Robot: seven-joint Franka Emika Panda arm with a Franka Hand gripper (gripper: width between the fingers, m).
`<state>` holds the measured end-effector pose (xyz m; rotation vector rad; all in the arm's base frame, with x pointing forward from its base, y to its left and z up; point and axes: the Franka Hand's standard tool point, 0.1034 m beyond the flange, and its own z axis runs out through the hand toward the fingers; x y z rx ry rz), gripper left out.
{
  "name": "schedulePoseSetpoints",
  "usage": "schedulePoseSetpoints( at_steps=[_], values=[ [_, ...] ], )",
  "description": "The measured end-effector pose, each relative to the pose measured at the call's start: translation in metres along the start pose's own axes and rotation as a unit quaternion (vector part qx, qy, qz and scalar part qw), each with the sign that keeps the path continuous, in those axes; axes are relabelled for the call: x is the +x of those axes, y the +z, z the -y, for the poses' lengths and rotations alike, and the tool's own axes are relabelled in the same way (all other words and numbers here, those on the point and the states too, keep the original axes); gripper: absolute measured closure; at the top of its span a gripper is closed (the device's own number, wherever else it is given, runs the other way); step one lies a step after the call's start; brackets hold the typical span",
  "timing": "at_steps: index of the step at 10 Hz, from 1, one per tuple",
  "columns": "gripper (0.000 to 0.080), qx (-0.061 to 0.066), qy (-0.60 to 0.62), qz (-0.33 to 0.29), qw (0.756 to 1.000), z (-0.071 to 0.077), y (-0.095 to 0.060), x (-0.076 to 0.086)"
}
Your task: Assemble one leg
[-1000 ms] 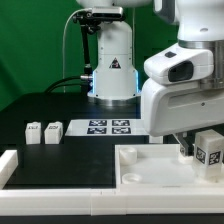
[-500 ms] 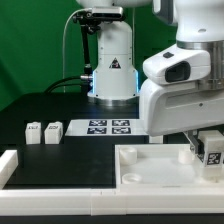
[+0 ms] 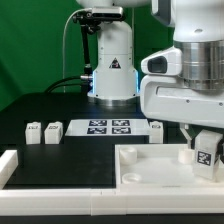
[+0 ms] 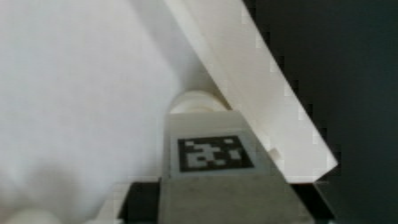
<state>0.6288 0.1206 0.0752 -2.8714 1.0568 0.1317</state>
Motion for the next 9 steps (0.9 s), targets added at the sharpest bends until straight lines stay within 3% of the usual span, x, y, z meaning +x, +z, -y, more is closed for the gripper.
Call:
schedulePoseSetpoints(
  at_steps=[4,6,7,8,9],
  values=[
    [0.0505,-0.002,0.215,-0.001,0.977,0.0018,0.0010,-0.0030],
    [0.0505,-0.001,0.194,0.000,0.981,0.0020,0.0015,-0.0035],
    [0.0263,-0.001,0.168,0.001,0.986,0.0019,0.0019,-0.0036],
    [0.0263,-0.002,0.112,0.001,0.994,0.0013,0.0022,-0.0029],
    [0.0186,-0.002,0.035,0.000,0.999,0.0022,0.0022,-0.0035]
  ],
)
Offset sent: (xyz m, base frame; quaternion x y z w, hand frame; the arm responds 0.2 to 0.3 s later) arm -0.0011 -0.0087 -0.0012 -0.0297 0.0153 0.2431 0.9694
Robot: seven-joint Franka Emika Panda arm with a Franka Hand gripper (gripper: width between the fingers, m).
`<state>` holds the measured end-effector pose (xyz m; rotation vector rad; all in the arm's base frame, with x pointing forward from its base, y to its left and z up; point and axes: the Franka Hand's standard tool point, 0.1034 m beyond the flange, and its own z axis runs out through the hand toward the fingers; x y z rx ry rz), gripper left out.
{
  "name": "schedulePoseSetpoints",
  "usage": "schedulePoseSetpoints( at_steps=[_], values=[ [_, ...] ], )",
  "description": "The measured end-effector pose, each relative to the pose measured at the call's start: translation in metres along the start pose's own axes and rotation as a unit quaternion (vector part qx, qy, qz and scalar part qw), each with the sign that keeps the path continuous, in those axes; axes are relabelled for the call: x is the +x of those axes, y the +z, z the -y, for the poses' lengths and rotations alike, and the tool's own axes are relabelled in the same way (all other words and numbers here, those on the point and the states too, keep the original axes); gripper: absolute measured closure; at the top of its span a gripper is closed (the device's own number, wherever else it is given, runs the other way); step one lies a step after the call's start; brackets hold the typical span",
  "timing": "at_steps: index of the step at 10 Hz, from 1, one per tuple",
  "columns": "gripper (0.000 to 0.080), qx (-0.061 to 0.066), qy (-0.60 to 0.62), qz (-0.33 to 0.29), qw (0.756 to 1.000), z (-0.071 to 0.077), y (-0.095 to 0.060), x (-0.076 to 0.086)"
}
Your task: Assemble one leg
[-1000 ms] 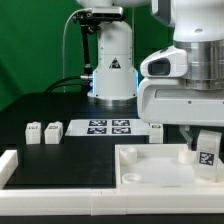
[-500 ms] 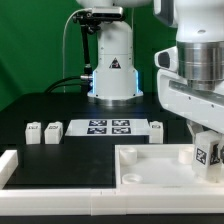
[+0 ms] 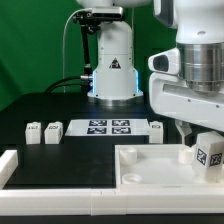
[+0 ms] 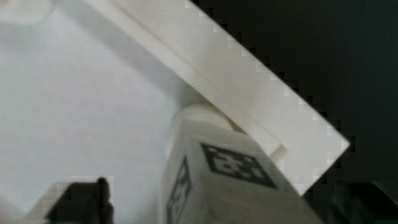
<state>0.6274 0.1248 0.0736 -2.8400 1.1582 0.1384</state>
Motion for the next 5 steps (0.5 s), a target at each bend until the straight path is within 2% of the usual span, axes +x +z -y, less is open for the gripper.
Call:
schedulePoseSetpoints(
  at_steps=[1,3,5],
  values=[
    [0.0157,0.000,-0.053,0.001,0.999,0.0016,0.0004,-0.0024],
    [0.0152,-0.007,-0.206,-0.002,0.979,0.0032,0.0008,-0.0055],
    [0.0151,-0.018,-0.362,0.012,0.932,0.0060,-0.0012,-0.0029]
  ],
)
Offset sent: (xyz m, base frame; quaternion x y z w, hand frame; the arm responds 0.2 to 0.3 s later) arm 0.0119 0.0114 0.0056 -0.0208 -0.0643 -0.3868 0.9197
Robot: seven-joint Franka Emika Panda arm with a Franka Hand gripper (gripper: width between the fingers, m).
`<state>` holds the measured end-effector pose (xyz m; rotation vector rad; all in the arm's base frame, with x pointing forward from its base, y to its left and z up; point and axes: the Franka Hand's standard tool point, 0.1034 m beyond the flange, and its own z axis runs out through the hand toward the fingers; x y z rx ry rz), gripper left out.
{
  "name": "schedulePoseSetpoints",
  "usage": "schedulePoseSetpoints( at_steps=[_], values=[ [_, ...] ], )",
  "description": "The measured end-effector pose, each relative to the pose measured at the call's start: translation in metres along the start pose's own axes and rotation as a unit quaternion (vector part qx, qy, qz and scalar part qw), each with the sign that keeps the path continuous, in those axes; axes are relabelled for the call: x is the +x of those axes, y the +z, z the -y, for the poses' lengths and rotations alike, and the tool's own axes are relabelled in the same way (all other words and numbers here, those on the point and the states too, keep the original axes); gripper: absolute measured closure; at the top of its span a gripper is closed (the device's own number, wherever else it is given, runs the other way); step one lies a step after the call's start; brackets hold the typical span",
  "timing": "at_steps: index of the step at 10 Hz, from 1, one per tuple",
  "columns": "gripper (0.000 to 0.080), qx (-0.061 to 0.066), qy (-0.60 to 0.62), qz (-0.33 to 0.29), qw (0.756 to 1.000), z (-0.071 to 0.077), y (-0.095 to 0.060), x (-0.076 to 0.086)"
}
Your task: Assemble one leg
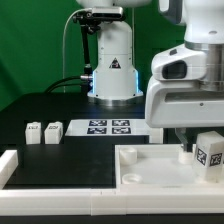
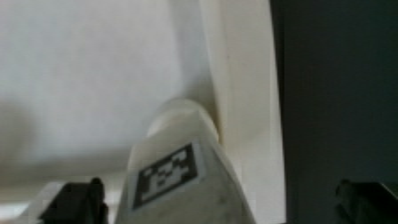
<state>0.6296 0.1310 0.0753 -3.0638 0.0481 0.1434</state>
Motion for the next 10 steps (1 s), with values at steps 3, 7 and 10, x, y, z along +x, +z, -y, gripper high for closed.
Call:
schedulePoseSetpoints(
  at_steps=[3,7,10],
  values=[
    [0.0151,-0.005,-0.143,-0.001,0.990,-0.0038,-0.0002,0.0015],
    [0.0288,-0.009,-0.191,0.000,0.982,-0.0066,-0.0002,0.0020],
    [0.0506,-0.009,-0.142,-0.001,0.990,-0.0073,-0.0002,0.0022]
  ],
)
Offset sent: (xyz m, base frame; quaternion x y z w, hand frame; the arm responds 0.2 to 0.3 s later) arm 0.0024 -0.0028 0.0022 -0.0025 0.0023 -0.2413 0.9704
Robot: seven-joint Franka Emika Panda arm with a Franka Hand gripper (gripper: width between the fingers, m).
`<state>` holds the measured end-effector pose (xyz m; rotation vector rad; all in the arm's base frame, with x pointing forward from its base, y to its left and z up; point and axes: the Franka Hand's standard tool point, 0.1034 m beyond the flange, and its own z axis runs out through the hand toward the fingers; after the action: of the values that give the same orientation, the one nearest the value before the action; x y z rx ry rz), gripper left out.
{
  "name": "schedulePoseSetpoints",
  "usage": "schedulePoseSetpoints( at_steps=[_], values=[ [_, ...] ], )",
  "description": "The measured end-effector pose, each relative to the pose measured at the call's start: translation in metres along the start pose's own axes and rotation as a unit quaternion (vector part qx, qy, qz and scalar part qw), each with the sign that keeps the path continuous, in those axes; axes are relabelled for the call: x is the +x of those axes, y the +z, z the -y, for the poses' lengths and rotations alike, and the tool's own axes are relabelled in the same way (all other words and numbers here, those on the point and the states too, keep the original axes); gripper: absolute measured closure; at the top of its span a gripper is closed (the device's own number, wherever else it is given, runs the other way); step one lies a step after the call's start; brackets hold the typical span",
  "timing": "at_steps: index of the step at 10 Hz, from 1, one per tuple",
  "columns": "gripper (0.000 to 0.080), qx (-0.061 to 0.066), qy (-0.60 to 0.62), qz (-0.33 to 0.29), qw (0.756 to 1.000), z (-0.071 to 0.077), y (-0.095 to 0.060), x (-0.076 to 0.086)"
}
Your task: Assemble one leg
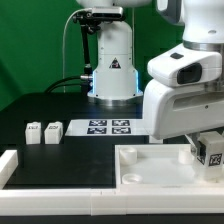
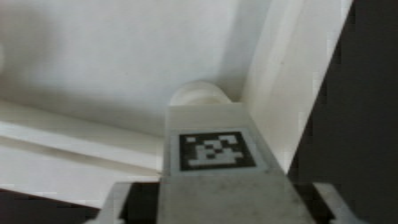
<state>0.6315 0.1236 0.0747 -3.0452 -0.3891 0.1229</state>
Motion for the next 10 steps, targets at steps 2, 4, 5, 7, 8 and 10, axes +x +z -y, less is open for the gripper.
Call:
schedulePoseSetpoints(
  at_steps=[2,4,5,7,8,10],
  values=[
    [0.0506,0.000,0.111,-0.002,0.994,-0.0008,-0.0003,0.0001],
    [0.0506,-0.002,0.281,-0.008,0.960,-0.0007,-0.0004,-0.0029],
    [0.0506,0.001,0.346,-0.007,0.938,-0.0009,0.0010,-0.0034],
    [0.0506,0.007,0.462,-0.005,0.887,-0.0018,0.0016,-0.0034],
    [0.0506,0.013,0.538,-0.002,0.843,-0.0027,0.0016,-0.0031],
    [0.0506,0.016,0.601,0.001,0.799,-0.0026,0.0018,-0.0033]
  ],
)
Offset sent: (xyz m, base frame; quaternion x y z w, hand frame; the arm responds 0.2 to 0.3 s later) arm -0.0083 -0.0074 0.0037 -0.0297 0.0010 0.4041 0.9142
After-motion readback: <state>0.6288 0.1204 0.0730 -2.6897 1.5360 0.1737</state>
